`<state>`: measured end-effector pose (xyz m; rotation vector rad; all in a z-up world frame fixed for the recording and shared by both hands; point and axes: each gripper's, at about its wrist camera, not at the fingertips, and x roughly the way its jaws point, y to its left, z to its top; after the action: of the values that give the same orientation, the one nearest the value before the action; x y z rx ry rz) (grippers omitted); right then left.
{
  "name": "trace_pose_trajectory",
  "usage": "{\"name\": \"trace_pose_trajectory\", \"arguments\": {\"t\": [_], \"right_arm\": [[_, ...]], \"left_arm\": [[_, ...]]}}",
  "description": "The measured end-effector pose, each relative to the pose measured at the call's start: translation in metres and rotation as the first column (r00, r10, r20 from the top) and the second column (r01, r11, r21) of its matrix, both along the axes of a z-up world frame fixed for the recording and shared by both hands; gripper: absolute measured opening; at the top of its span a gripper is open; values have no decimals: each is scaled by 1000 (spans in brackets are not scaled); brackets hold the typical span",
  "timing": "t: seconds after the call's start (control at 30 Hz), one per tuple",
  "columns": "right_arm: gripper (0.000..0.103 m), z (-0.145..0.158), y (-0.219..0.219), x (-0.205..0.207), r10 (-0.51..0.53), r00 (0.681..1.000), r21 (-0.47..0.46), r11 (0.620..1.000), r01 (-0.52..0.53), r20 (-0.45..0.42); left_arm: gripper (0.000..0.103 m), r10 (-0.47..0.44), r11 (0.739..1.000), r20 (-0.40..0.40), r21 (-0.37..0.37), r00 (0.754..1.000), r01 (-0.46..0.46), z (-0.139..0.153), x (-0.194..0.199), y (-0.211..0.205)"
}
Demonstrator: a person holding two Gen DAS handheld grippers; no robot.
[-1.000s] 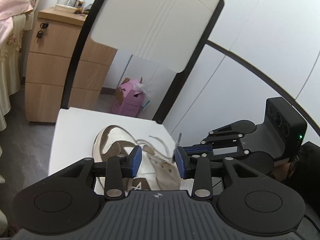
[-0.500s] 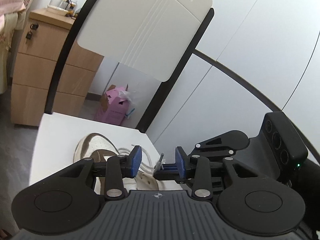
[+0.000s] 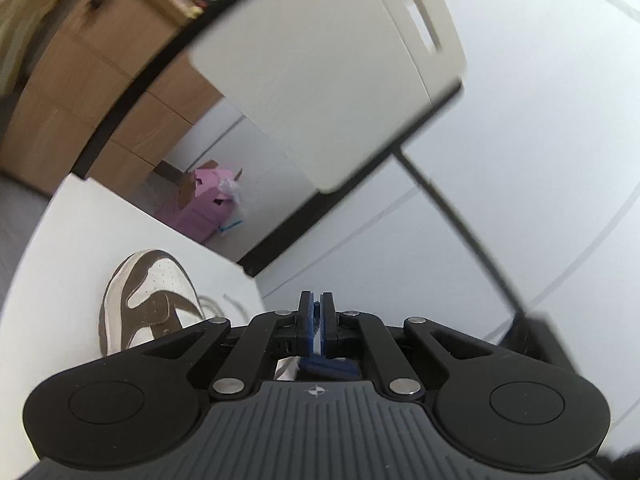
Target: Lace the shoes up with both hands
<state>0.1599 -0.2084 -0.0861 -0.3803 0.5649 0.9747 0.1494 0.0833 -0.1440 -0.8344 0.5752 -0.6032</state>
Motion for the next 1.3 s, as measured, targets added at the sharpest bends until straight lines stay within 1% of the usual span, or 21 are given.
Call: {"name": "trace_pose_trajectory", "arguments": {"t": [0.1, 0.13, 0.17, 0.2, 0.23, 0.27, 0.33, 0.37, 0.4, 0.43, 0.5, 0.57, 0.67, 0.77, 0.87, 0.93, 1.0, 1.07, 1.1, 1.17, 1.3], "right_arm": [[6, 6, -17, 11, -95, 981, 173, 977, 124, -170], [8, 3, -25, 17, -109, 954, 262, 947, 184, -278], [9, -1, -34, 23, -107, 914, 347, 903, 254, -391], [10, -5, -43, 30, -91, 862, 417, 847, 330, -498], [16, -14, -50, 35, -55, 801, 470, 784, 404, -596], [28, -29, -56, 37, -17, 726, 501, 713, 491, -687], [38, -57, -65, 40, 76, 570, 506, 568, 649, -818], [38, -71, -68, 39, 127, 494, 485, 503, 715, -860], [38, -81, -69, 38, 160, 443, 464, 461, 756, -882], [38, -87, -69, 38, 183, 412, 450, 429, 783, -893], [38, -97, -70, 36, 227, 372, 432, 362, 826, -900], [38, -101, -69, 38, 264, 346, 420, 317, 850, -900], [38, -99, -67, 44, 240, 340, 403, 312, 860, -910], [38, -101, -68, 49, 266, 321, 391, 279, 877, -909], [38, -103, -70, 50, 267, 320, 386, 251, 888, -909], [38, -102, -71, 51, 264, 327, 390, 240, 889, -907], [33, -98, -73, 50, 238, 350, 403, 231, 886, -906], [21, -98, -74, 51, 236, 356, 407, 225, 885, -904], [18, -98, -75, 51, 229, 359, 408, 224, 885, -905], [8, -96, -75, 51, 215, 365, 411, 235, 881, -906], [4, -90, -76, 53, 170, 402, 434, 250, 866, -900]], "left_arm": [[3, 28, 998, -29, -62, 999, -30, -5, 5, 5], [3, 31, 996, -33, -81, 999, -34, -6, 6, 5], [3, 35, 995, -37, -96, 999, -38, -6, 7, 5], [3, 37, 994, -42, -104, 998, -41, -7, 7, 5], [3, 38, 993, -45, -109, 998, -42, -7, 7, 5], [3, 41, 992, -46, -116, 998, -46, -8, 7, 4], [3, 45, 988, -52, -147, 998, -52, -9, 7, 5], [3, 47, 986, -57, -158, 997, -55, -10, 7, 5], [3, 48, 984, -61, -166, 997, -58, -10, 7, 6], [3, 50, 983, -62, -174, 997, -60, -11, 7, 6], [3, 51, 980, -59, -190, 997, -62, -11, 7, 6], [3, 50, 979, -58, -197, 997, -61, -11, 8, 6], [3, 34, 977, -68, -207, 997, -48, -12, 9, 4], [3, 27, 977, -76, -209, 997, -42, -13, 10, 3], [3, 17, 978, -77, -207, 997, -33, -13, 11, 1], [3, 7, 979, -81, -202, 997, -23, -13, 11, -1], [3, 4, 981, -85, -194, 996, -20, -14, 11, -2], [3, 5, 981, -83, -193, 997, -21, -14, 11, -2], [3, 6, 982, -85, -190, 996, -22, -14, 10, -2], [3, 2, 982, -89, -190, 996, -19, -15, 11, -2], [3, -8, 980, -93, -198, 996, -11, -15, 11, -2]]}}
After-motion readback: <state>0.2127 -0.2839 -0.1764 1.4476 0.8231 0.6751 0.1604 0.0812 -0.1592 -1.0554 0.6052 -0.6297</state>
